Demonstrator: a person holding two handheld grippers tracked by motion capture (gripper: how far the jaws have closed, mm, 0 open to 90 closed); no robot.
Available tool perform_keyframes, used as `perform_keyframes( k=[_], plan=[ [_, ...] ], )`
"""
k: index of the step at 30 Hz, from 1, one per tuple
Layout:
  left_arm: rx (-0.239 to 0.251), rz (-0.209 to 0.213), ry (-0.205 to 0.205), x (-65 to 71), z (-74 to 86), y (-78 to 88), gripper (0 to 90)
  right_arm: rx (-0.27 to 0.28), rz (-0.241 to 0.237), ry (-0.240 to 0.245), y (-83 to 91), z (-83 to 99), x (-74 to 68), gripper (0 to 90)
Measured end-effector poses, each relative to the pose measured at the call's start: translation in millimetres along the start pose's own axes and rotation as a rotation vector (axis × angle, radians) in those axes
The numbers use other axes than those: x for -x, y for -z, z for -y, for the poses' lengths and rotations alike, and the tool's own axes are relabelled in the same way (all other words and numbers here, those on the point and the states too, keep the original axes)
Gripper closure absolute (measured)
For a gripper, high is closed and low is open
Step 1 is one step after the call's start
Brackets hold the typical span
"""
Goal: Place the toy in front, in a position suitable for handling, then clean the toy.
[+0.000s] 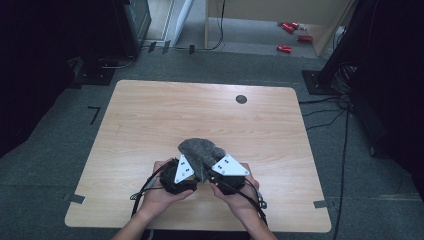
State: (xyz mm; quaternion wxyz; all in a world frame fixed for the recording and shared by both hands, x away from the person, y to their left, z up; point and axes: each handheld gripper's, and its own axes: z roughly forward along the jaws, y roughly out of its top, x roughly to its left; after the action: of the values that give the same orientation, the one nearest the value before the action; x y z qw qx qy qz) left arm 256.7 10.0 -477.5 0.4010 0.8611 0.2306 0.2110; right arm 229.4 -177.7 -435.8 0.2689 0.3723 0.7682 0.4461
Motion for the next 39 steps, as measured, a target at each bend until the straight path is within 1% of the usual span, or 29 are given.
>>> perform_keyframes(
  k=[1,4,5,6,7,8,9,10,11,12,13,14,15,16,21,22,25,26,27,28,29,30,31,33,34,35,37,38,39],
  plan=[
    [0.007,0.005,0.004,-0.3,-0.2,0.3,35.0,-0.002,0.02,-0.009,1.2,0.2,5.0,69.4],
    [0.015,0.005,0.008,-0.9,-0.4,1.0,35.0,0.007,0.011,-0.009,3.1,-1.4,3.7,69.4],
    [0.015,0.006,0.008,-1.4,-0.6,1.6,35.0,0.016,-0.037,-0.004,4.3,-3.8,-3.2,69.2],
    [0.015,0.006,0.008,-1.4,-0.6,1.6,35.0,0.022,-0.064,0.016,4.5,-4.8,-8.0,69.1],
    [0.016,0.007,0.01,-1.0,-0.7,1.6,35.0,0.022,-0.064,0.016,4.5,-4.8,-8.0,69.1],
    [0.013,0.008,0.007,-0.4,-0.7,1.7,35.0,0.022,-0.08,0.037,4.2,-5.6,-13.3,69.0],
    [0.01,0.005,0.004,-0.1,-0.7,1.7,35.0,0.015,-0.078,0.061,3.1,-6.1,-18.5,69.0],
    [0.009,0.002,0.002,0.1,-0.5,1.6,35.0,0.011,-0.073,0.06,1.8,-5.8,-18.4,68.9],
    [0.007,0.003,0.002,-0.1,-0.4,1.7,35.0,0.012,-0.075,0.044,1.1,-5.1,-15.5,68.8],
    [0.004,-0.002,-0.004,0.2,-0.3,1.5,35.0,0.011,-0.065,0.024,0.9,-4.1,-12.2,68.9],
    [0.004,-0.002,-0.004,0.2,-0.3,1.5,35.0,0.011,-0.065,0.024,0.9,-4.1,-12.2,68.9],
    [0.003,0.001,-0.005,0.3,-0.3,1.3,35.0,0.007,-0.037,0.006,1.0,-2.5,-5.0,68.8],
    [0.002,0.004,-0.005,0.4,-0.3,1.1,35.0,0.007,-0.037,0.006,1.0,-2.5,-5.0,68.8],
    [0.005,0.005,-0.005,0.7,-0.3,0.6,35.0,0.006,-0.017,-0.004,1.4,-1.4,-0.3,68.8],
    [0.011,0.004,0.0,-0.6,0.0,1.8,35.0,0.011,-0.013,0.013,1.6,-2.2,-2.1,68.9],
    [0.014,0.001,0.003,-1.6,0.2,2.4,35.0,0.013,-0.018,0.015,1.6,-2.9,-3.2,68.9],
    [0.016,0.001,0.007,-2.7,0.6,4.0,35.0,0.02,-0.066,0.019,2.8,-6.5,-12.0,68.9],
    [0.016,0.001,0.006,-2.3,0.3,4.4,35.0,0.02,-0.066,0.019,2.8,-6.5,-12.0,68.9],
    [0.015,0.001,0.0,-1.9,0.1,4.5,35.0,0.023,-0.091,0.034,2.6,-7.1,-17.4,68.8],
    [0.011,-0.001,-0.005,-1.3,0.2,4.5,35.0,0.02,-0.08,0.076,1.8,-7.5,-24.8,68.8],
    [0.011,0.002,-0.006,-1.2,0.1,4.7,35.0,0.018,-0.08,0.073,1.3,-7.8,-24.0,68.8],
    [0.011,0.002,-0.006,-1.2,0.1,4.7,35.0,0.016,-0.083,0.056,1.1,-7.6,-20.4,68.8],
    [0.012,-0.001,-0.008,-0.6,-0.2,4.8,35.0,0.016,-0.083,0.056,1.1,-7.6,-20.4,68.8],
    [0.01,-0.004,-0.014,0.9,-0.4,4.3,35.0,0.015,-0.047,0.022,0.6,-6.0,-9.8,68.8],
    [0.013,0.002,-0.015,1.1,-0.3,4.0,35.0,0.001,-0.009,-0.016,1.8,-4.8,1.0,68.8],
    [0.013,0.002,-0.015,1.1,-0.3,4.0,35.0,0.002,0.003,-0.023,3.4,-4.7,4.5,68.8],
    [0.022,0.006,-0.008,0.4,-0.9,4.8,35.0,0.01,-0.002,-0.032,5.5,-5.4,5.9,68.6],
    [0.019,0.007,-0.01,-0.2,-0.7,5.1,35.0,0.037,-0.041,-0.03,9.6,-8.9,2.4,68.3],
    [0.015,0.005,-0.011,0.3,-0.4,4.9,35.0,0.044,-0.06,-0.022,10.5,-10.4,-1.1,68.2]
  ],
)
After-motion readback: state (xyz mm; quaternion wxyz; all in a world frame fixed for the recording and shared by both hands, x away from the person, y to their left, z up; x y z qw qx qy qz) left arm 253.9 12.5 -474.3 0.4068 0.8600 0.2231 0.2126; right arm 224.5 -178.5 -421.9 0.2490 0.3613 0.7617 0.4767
